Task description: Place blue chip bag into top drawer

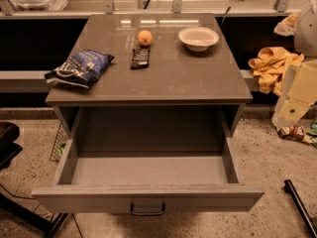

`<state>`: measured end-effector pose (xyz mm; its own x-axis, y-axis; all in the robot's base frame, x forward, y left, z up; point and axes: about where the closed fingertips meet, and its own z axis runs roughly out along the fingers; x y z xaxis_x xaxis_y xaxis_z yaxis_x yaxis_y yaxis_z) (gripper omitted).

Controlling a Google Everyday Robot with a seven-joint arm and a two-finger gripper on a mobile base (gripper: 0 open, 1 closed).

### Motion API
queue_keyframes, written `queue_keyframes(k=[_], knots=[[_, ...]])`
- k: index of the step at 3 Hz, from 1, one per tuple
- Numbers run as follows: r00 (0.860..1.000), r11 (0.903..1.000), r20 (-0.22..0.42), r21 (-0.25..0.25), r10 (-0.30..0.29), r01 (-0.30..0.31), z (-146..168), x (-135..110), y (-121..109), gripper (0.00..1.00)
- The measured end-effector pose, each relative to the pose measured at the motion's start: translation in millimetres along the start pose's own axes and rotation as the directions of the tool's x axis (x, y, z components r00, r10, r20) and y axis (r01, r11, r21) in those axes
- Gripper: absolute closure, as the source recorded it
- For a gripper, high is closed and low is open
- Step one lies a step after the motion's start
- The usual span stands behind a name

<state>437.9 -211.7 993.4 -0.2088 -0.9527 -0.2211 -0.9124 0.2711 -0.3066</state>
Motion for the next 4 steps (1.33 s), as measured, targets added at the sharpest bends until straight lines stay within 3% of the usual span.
queue_keyframes(k=[1,2,3,4], knots=[[1.0,1.0,0.0,0.0,0.0,0.0,0,0,0,0.0],[0.998,0.9997,0.058,0.022,-0.007,0.005,8,-23,-16,0.0],[0.974,0.9991,0.224,0.024,0.029,-0.035,28,-80,-53,0.0],[0.93,0.9972,0.36,-0.008,0.072,-0.074,50,-141,-91,0.0]])
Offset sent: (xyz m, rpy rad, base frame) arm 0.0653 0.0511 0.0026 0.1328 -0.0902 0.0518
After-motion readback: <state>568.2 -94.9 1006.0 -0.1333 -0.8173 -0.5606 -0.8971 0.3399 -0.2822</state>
